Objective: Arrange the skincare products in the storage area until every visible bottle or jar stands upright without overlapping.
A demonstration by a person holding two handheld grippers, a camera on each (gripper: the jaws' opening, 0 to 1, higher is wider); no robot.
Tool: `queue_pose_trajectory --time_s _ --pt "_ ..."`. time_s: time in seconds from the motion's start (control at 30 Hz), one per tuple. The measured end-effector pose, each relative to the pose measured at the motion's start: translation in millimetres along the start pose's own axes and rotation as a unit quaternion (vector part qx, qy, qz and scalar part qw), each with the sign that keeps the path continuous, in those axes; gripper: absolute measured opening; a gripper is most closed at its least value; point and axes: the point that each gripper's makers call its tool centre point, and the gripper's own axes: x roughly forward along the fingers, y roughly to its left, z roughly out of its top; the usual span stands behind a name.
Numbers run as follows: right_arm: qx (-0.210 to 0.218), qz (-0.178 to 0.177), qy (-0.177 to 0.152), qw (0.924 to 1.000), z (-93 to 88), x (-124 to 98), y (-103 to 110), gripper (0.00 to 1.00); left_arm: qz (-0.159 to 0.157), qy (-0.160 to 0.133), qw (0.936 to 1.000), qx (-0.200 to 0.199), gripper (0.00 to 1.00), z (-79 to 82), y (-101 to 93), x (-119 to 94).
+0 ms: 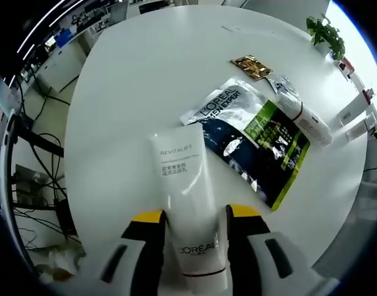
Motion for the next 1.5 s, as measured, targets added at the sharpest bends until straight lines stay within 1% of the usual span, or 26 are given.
queue_pose_trajectory --time_s 0.13,0.23,0.37,0.47,0.53,0.63,0.7,0.8,0.87,0.9,0.97,1.0,1.07,1.13,1.2,1.27,1.37,1.5 --pt "-0.001 0.005 0.003 1.0 0.7 3 2 0.94 0.001 -0.004 1.0 -0.003 0.4 0.7 2.8 2" --pt "-0.003 0.006 0.005 1.0 0.7 4 2 0.94 0.001 -0.013 0.9999 -0.004 0.34 0.6 0.7 -1" --pt "-0.005 0.005 0.006 1.0 1.5 5 3 0.94 0.0 -0.018 0.9998 -0.007 0.32 1.2 1.6 3" --pt "-0.005 0.008 0.006 0.9999 1.8 7 4 0.94 -0.001 -0.03 0.9995 -0.01 0.32 1.3 3.0 3" --pt "-0.005 0.01 0.006 0.9999 2.4 8 6 0.94 -0.002 -0.039 0.9991 -0.015 0.31 -2.0 1.8 1" --pt "-0.005 0.016 0.005 0.9999 3.8 11 9 0.94 -0.003 -0.044 0.9989 -0.014 0.31 -1.2 1.4 2" --pt "-0.005 0.018 0.004 0.9998 4.8 13 10 0.94 -0.001 -0.056 0.9983 -0.019 0.31 -1.8 2.0 1" --pt "0.001 0.029 -0.006 0.9996 11.2 18 18 0.93 -0.003 -0.075 0.9968 -0.027 0.3 -3.9 1.6 -2" --pt "0.003 0.036 -0.011 0.9993 14.8 21 22 0.92 -0.006 -0.095 0.9948 -0.036 0.3 -3.8 0.5 -5" --pt "0.004 0.038 -0.013 0.9992 16.7 23 24 0.92 -0.01 -0.103 0.9936 -0.045 0.3 -5.8 -1.4 -11" --pt "0.005 0.049 -0.019 0.9986 21.7 28 31 0.92 -0.014 -0.12 0.9915 -0.049 0.3 -5.6 -3.5 -15" --pt "0.005 0.053 -0.02 0.9984 23.3 31 33 0.92 -0.014 -0.122 0.991 -0.052 0.3 -6.9 -4.2 -17" --pt "0.005 0.06 -0.022 0.9979 26.4 35 37 0.91 -0.019 -0.139 0.9885 -0.058 0.3 -3.2 -4.8 -15" --pt "0.012 0.072 -0.029 0.9969 30.7 40 42 0.89 -0.027 -0.162 0.9844 -0.063 0.3 -1.5 -8.4 -22" --pt "0.014 0.079 -0.034 0.9962 34.7 44 46 0.89 -0.032 -0.173 0.982 -0.069 0.3 1.7 -8.8 -23" --pt "0.015 0.085 -0.039 0.9955 37.9 48 50 0.88 -0.042 -0.198 0.9769 -0.07 0.3 4.8 -13.9 -37" --pt "0.019 0.094 -0.044 0.9944 42.8 53 55 0.87 -0.049 -0.221 0.9713 -0.074 0.3 10.6 -16.9 -46" --pt "0.022 0.107 -0.055 0.9925 52.0 59 62 0.86 -0.058 -0.257 0.9618 -0.076 0.3 17.7 -22.3 -60"
